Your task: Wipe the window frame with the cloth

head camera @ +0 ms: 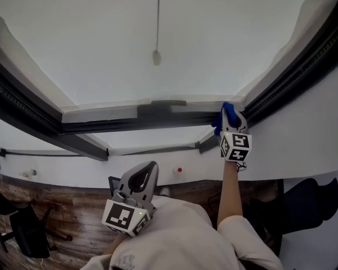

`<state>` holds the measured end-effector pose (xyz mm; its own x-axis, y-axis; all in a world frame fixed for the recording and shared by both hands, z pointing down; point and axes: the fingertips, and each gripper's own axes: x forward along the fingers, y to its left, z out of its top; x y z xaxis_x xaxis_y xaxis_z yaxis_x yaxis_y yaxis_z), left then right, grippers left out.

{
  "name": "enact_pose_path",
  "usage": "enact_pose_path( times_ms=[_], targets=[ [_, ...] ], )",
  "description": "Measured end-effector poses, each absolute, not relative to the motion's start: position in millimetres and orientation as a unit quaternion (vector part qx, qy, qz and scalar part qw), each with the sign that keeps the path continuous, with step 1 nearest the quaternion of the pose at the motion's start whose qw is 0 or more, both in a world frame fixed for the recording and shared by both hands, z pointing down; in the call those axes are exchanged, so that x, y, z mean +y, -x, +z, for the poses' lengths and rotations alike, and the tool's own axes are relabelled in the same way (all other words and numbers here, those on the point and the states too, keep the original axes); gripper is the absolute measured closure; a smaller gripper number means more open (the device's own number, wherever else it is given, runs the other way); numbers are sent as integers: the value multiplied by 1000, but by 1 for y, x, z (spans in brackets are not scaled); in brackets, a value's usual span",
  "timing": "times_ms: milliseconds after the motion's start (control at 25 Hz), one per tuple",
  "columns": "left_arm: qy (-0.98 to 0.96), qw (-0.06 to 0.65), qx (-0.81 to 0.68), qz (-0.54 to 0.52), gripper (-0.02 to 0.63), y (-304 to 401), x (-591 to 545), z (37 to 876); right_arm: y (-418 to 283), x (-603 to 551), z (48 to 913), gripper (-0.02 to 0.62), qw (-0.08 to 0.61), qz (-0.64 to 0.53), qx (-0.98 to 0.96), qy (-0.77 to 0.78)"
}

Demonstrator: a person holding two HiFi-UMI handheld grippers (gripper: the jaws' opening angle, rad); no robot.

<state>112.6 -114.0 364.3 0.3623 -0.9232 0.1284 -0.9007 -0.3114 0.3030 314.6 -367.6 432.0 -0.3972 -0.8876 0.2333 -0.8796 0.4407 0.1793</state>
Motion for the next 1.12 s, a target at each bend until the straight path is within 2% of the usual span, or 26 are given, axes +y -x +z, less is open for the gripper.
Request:
enact_pose_path(
  times_ms=[200,400,760,1120],
  targets=[
    [-816,161,-554,-40,597,-98,-102,360,-207,-311,417,534,91,-22,-893,-441],
    [-806,163,-568,-35,597,-66,-82,363,-128,-281,440,534,113,-18,-918,-379],
    [-788,163,-593,-31,597,-18,-59,369,-87,-267,488,534,168,-8,-918,-359],
    [-803,168,-571,-38,597,-22,-64,368,-85,-269,491,535,178,-19,-913,-366]
  ],
)
